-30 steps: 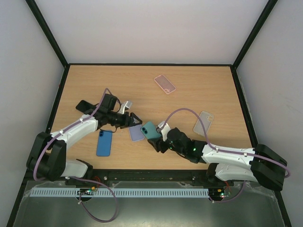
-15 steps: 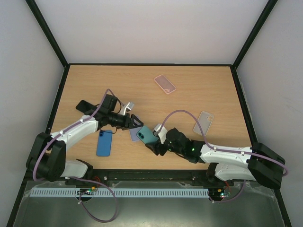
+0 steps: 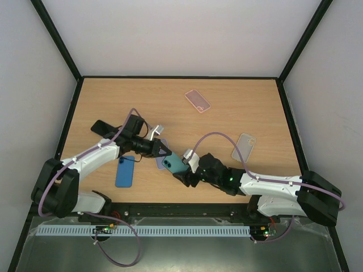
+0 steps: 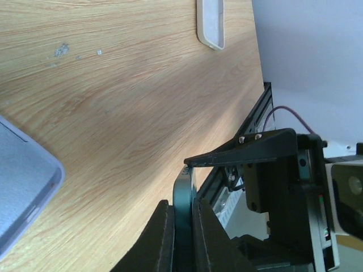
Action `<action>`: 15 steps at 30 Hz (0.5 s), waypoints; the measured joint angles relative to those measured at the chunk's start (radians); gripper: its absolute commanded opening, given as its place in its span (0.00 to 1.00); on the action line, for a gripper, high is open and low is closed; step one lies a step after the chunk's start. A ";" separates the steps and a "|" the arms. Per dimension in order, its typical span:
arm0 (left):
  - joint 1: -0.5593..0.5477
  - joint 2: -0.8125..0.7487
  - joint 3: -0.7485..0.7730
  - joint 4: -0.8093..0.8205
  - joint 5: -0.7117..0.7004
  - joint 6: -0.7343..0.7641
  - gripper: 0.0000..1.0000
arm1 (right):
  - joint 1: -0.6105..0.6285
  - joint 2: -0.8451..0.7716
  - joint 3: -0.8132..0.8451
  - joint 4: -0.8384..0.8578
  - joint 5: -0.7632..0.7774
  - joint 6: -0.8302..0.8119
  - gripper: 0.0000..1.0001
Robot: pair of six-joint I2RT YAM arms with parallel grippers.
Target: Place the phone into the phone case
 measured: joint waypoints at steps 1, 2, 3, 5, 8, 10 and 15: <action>0.000 0.000 0.000 0.000 0.000 -0.006 0.03 | 0.000 0.000 0.000 0.000 0.004 -0.002 0.46; 0.000 0.000 0.000 0.002 0.000 -0.014 0.03 | 0.000 0.000 0.000 0.000 0.008 -0.002 0.51; 0.000 0.000 -0.001 0.005 0.000 -0.022 0.03 | 0.000 0.000 0.000 0.000 0.013 -0.002 0.58; 0.000 0.000 -0.003 0.015 0.000 -0.037 0.03 | 0.002 0.000 0.003 -0.005 0.023 0.002 0.69; 0.000 0.000 -0.005 0.032 0.000 -0.060 0.03 | 0.007 -0.002 0.007 -0.015 0.038 0.013 0.84; 0.000 0.000 -0.005 0.038 -0.005 -0.076 0.03 | 0.013 -0.018 0.007 -0.027 0.056 0.026 0.85; 0.000 -0.010 -0.016 0.054 -0.067 -0.143 0.03 | 0.043 -0.066 0.031 -0.059 0.129 0.032 0.79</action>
